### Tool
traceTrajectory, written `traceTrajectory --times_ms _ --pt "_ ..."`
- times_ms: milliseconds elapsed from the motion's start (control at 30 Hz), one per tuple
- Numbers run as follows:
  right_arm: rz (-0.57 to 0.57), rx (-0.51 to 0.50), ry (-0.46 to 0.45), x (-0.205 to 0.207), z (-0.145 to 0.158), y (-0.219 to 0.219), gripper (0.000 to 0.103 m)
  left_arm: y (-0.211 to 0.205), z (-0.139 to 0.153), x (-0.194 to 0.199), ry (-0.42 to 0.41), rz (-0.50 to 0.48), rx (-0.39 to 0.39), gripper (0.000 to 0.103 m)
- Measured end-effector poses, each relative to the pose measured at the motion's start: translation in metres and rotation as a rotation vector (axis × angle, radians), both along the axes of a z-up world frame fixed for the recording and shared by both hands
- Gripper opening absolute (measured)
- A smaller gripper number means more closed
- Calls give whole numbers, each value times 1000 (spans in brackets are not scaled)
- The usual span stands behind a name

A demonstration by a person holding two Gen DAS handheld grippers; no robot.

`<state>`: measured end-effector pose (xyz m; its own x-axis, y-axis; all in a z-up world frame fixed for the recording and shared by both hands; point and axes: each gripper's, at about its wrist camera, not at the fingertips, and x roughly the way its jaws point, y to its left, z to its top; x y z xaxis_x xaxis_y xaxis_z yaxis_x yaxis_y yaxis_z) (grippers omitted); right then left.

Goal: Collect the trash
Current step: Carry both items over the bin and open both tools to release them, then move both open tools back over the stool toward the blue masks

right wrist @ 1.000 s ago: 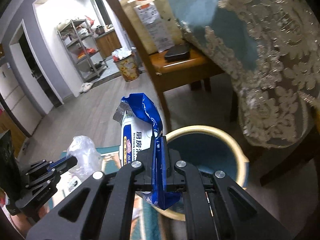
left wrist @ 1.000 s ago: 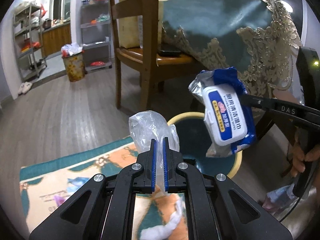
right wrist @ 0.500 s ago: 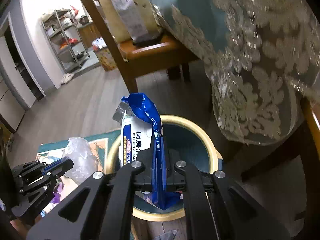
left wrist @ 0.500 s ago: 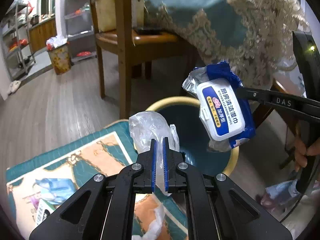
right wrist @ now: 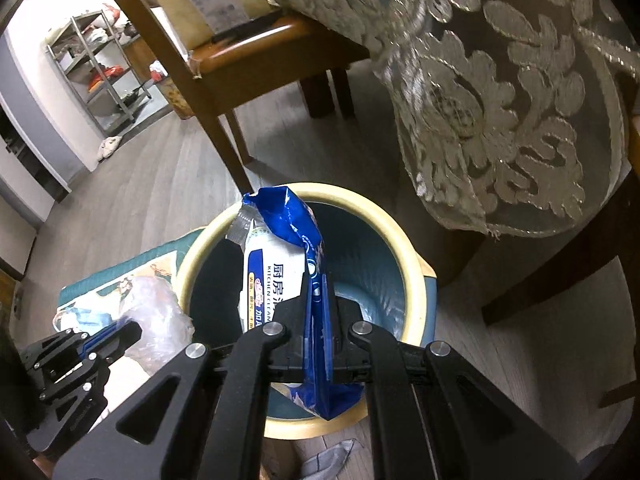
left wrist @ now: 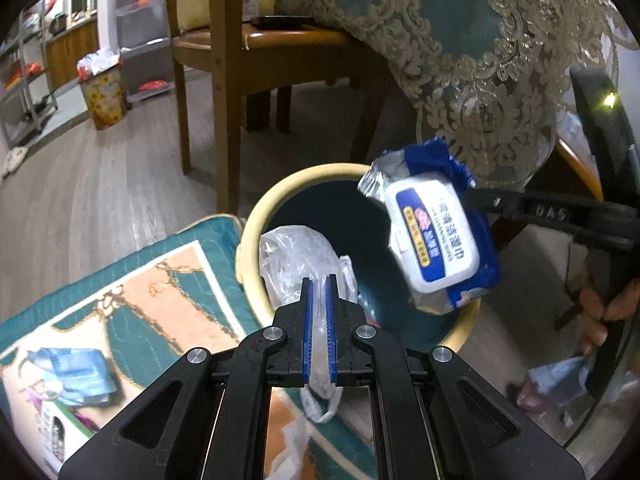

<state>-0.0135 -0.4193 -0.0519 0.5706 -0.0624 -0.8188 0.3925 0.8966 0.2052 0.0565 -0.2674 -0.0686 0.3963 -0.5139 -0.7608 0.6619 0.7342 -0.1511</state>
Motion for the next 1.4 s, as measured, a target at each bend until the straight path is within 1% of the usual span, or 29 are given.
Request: traceTrajectory --times_ms 167,333,433,467,533,600,667,700,733,767,800,833,867,900,933,1000,1067,1100,1167,1300,1400 --pt "-7 -10 22 2 -7 0 4 -5 -3 4 46 20 -55 7" --pt "-17 -5 22 1 -8 -5 6 -13 -5 3 54 0 -66 7" --pt "-15 -5 32 1 -9 -6 9 -15 -6 3 45 2 -55 14" --pt "-16 -2 32 1 -8 -5 13 -15 -6 3 41 3 -51 17" --pt "-15 0 23 2 -5 -3 15 -14 -4 3 28 5 -45 28" --pt "-8 -3 14 2 -1 -1 17 -13 -3 2 14 6 -44 34" --pt "1 -5 2 3 3 2 26 -11 0 1 -1 6 -36 37" --pt "4 -7 -6 3 6 5 38 -9 2 0 -8 5 -34 40" --pt "7 -15 -19 3 9 7 49 -7 5 -1 -18 6 -33 46" --pt "8 -17 -24 2 11 8 53 -4 7 -2 -27 9 -32 50" --pt "11 -18 -32 2 14 10 59 -1 10 -4 -41 14 -30 56" --pt "13 -16 -41 1 18 12 69 2 13 -5 -49 17 -30 64" --pt "10 -10 -53 -1 21 13 77 7 17 -7 -62 27 -28 69" --pt "5 -5 -63 -4 24 14 89 12 20 -9 -75 36 -28 76" --pt "-4 2 -75 -8 28 16 96 20 25 -12 -90 47 -32 81" --pt "-16 31 -96 -15 37 21 97 32 32 -17 -112 58 -29 85" --pt "-14 58 -114 -20 44 27 97 45 40 -22 -145 71 -8 89" --pt "-8 68 -131 -25 49 33 97 51 43 -25 -158 77 -1 90" --pt "3 60 -141 -31 54 41 97 68 55 -30 -177 98 1 91" --pt "42 22 -153 -46 63 64 97 98 75 -40 -170 136 -49 92" --pt "59 17 -158 -58 66 79 97 117 87 -51 -186 165 -45 92"
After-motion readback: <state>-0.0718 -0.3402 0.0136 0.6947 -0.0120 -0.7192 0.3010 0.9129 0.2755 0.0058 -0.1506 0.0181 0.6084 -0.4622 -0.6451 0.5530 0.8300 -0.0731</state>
